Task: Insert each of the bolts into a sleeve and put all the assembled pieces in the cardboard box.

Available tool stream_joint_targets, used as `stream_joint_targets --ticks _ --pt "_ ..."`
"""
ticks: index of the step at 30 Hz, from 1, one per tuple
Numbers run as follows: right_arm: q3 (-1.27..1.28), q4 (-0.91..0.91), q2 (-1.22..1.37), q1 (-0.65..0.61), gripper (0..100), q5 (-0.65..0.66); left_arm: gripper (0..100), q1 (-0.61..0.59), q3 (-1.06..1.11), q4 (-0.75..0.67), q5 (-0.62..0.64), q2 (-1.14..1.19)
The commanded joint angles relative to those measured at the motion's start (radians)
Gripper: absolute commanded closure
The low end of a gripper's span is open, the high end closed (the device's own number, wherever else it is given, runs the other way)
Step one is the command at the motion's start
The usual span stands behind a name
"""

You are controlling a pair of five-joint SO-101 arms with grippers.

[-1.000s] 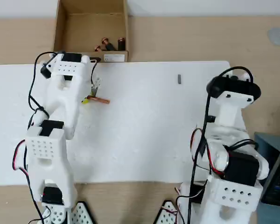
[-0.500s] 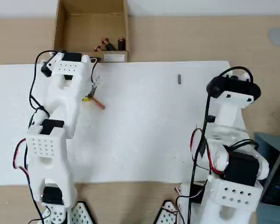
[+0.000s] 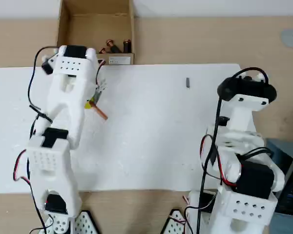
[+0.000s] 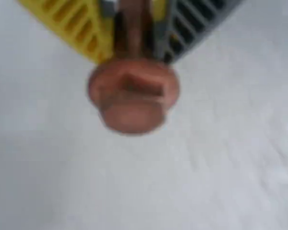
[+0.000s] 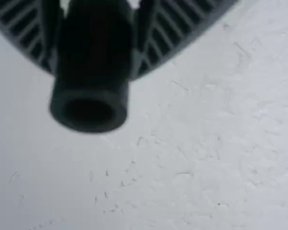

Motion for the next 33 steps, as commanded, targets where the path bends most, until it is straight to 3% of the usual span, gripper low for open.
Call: stream_joint_targets --ticks 1,12,24,29,33 --pt "-0.061 -0.003 -0.012 0.007 98.9 0.02 100 0.044 -0.025 0.02 -0.031 -0.16" --pt "-0.054 0.023 -0.094 0.001 98.9 0.023 100 0.084 0.333 0.0 -0.147 -0.573" --pt "0.143 -0.109 -0.213 -0.015 98.9 0.068 100 0.086 0.954 -0.385 -0.232 -1.196" --pt "0.236 -0.186 -0.232 -0.019 98.9 0.071 100 0.086 1.117 -0.454 -0.232 -1.412" --pt "0.289 -0.224 -0.274 -0.093 98.9 0.064 100 0.086 1.2 -0.491 -0.232 -1.552"
